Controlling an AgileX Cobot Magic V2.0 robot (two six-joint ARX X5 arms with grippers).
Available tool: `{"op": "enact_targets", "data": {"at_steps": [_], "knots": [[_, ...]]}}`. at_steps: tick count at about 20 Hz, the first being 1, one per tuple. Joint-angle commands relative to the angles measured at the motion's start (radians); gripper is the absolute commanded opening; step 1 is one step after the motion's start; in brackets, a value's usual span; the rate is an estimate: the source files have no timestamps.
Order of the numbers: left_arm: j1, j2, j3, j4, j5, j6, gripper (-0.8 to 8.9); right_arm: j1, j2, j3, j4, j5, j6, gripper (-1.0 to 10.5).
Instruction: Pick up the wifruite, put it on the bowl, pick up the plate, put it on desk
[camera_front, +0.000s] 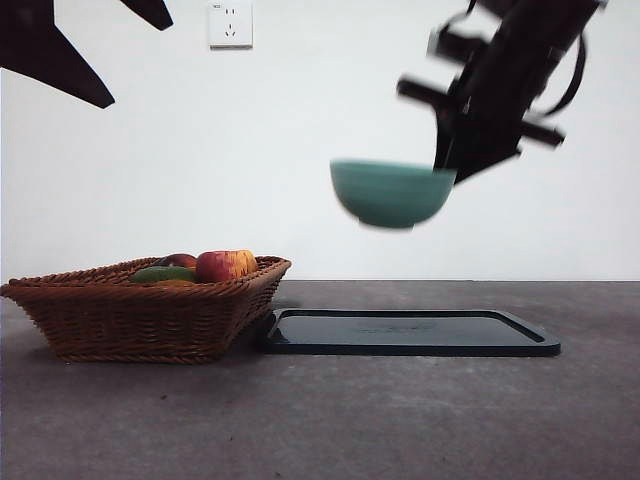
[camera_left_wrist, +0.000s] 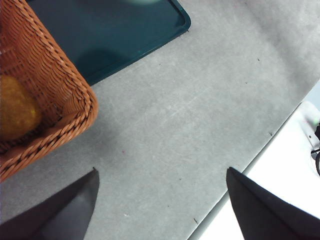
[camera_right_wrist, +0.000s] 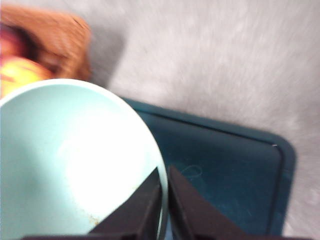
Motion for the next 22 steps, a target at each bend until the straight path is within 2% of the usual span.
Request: {"op": "enact_targets", "data": {"at_steps": [1, 6, 10, 13, 18, 22], "knots": [[-0.006, 0.006, 0.009, 0.007, 0.002, 0.014, 4.03, 0.006, -0.075, 0.021, -0.066, 0.0, -0.031, 0.1], [-0.006, 0.006, 0.009, 0.007, 0.002, 0.017, 4.03, 0.02, -0.26, 0.018, -0.275, -0.002, -0.046, 0.1], [-0.006, 0.006, 0.009, 0.007, 0.001, 0.021, 4.03, 0.069, -0.364, -0.058, -0.295, 0.0, -0.047, 0.1], [-0.006, 0.006, 0.009, 0.007, 0.002, 0.021, 4.03, 0.119, -0.403, -0.169, -0.242, 0.003, -0.039, 0.1], [-0.006, 0.006, 0.009, 0.007, 0.002, 0.021, 4.03, 0.206, -0.397, -0.381, -0.056, 0.013, 0.041, 0.1], [-0.006, 0.006, 0.009, 0.006, 0.002, 0.02, 4.03, 0.251, -0.373, -0.513, 0.069, 0.055, 0.091, 0.1]]}}
